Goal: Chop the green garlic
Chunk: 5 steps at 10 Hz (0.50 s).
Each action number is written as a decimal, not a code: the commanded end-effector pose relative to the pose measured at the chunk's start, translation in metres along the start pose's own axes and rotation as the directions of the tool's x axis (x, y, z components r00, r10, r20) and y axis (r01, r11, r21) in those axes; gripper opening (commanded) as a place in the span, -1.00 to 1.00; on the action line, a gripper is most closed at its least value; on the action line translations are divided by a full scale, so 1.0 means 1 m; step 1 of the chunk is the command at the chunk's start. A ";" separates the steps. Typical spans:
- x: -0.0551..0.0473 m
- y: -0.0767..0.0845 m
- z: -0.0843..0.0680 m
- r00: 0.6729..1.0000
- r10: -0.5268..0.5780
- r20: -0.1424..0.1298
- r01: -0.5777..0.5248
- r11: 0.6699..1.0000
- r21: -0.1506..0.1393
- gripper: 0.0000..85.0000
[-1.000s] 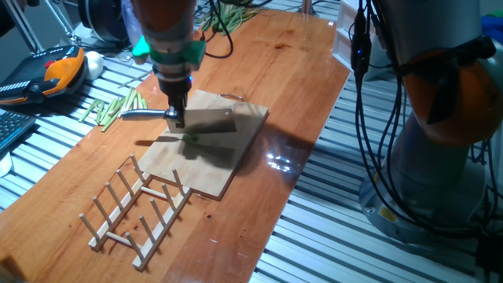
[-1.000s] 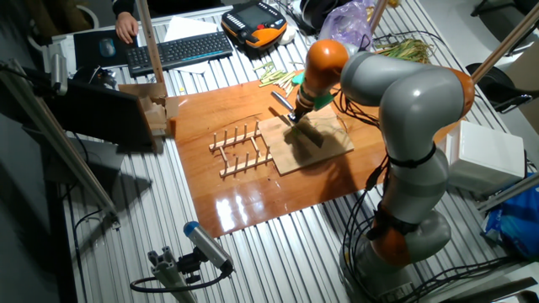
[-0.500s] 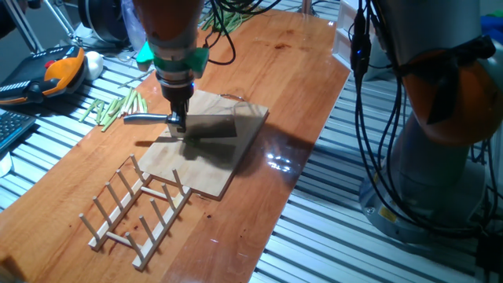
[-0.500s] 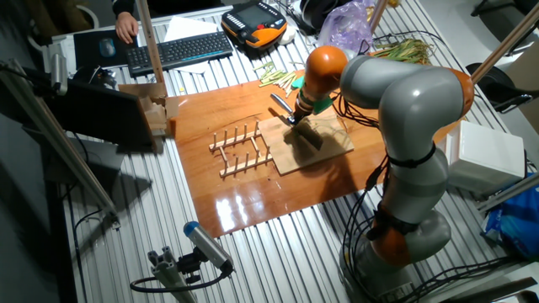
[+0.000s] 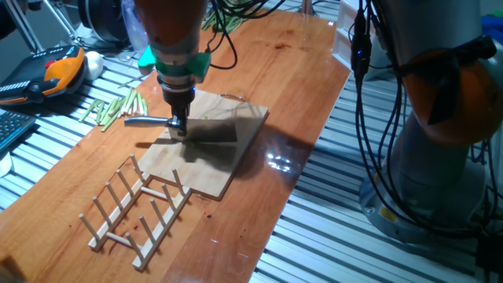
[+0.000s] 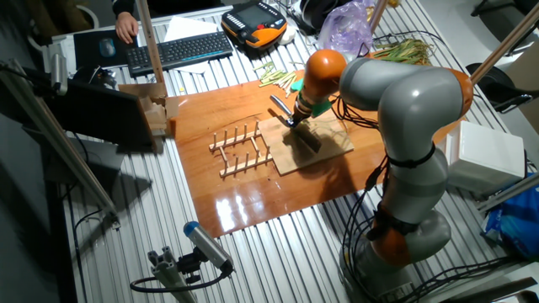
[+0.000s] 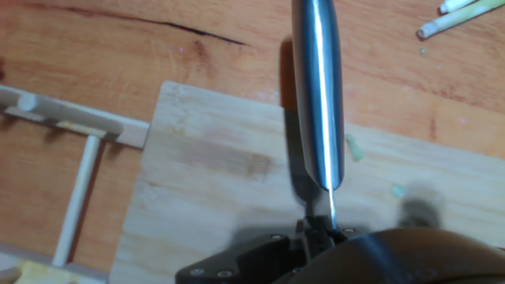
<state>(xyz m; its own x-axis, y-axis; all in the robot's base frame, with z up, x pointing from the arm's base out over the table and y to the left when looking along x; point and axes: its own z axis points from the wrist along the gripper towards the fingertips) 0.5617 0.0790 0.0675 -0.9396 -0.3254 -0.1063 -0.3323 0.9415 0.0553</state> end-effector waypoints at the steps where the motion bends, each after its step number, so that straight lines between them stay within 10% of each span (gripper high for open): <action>1: -0.003 -0.005 -0.007 1.000 0.000 -0.006 0.000 1.000 0.000 -1.00; 5: -0.009 -0.019 -0.018 0.999 -0.034 -0.029 0.035 0.999 0.004 -1.00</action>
<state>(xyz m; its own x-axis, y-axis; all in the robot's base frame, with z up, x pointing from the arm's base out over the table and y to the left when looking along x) 0.5757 0.0619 0.0837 -0.9265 -0.3679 -0.0792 -0.3719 0.9273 0.0429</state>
